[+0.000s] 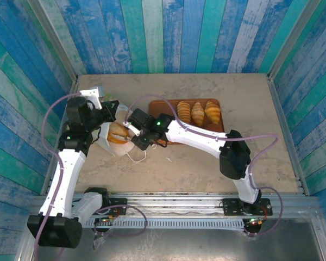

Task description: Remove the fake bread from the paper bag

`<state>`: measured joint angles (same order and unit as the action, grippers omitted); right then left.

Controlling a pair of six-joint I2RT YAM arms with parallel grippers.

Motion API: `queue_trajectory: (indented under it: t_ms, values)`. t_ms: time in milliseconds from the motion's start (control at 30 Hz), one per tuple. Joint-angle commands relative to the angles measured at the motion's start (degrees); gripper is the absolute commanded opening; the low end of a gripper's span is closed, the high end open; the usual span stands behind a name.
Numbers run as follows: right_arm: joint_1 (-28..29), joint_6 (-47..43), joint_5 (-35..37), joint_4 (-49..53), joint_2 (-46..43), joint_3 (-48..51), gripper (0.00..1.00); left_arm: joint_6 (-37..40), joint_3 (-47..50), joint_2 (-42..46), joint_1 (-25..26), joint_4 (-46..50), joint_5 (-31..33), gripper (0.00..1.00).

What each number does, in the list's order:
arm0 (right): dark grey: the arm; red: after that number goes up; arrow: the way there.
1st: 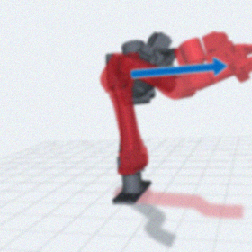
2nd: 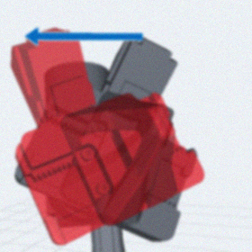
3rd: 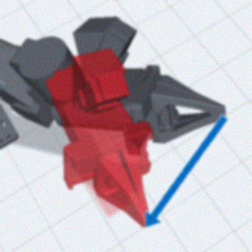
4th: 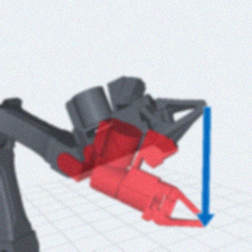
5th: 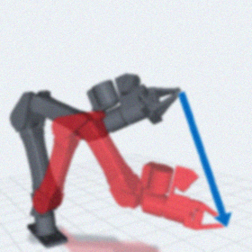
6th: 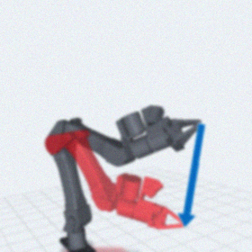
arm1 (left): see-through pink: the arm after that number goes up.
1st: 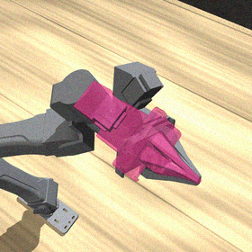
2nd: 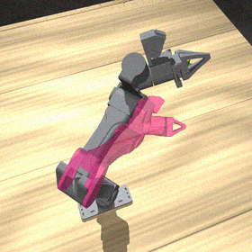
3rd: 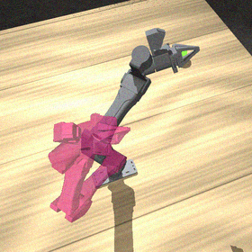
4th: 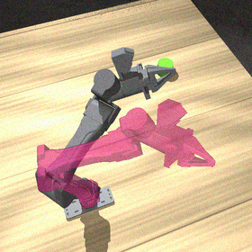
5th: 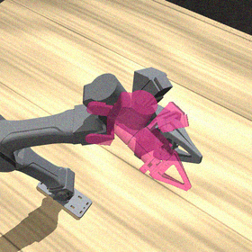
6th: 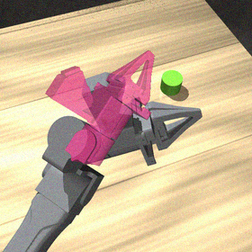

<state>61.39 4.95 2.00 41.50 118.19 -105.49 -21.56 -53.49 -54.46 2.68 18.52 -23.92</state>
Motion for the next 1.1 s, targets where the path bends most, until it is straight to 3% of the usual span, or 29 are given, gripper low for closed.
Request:
queue_trajectory:
  t_ms: [0, 733, 1067]
  values:
    - [-0.3, 1.4, -4.5, 3.7, 2.2, -3.7, 0.53, 0.1, 0.0, 1.3, 0.0, -0.7, 0.3, 0.0]
    - [-0.8, 1.6, 1.8, 10.1, 10.2, -13.7, 0.56, 0.6, -0.1, 0.8, 0.1, -0.8, 0.1, 0.0]
    - [-1.0, -1.0, -3.0, 12.3, 12.4, -16.6, 0.54, 0.4, -0.3, 0.7, 0.1, -0.8, 0.1, 0.0]
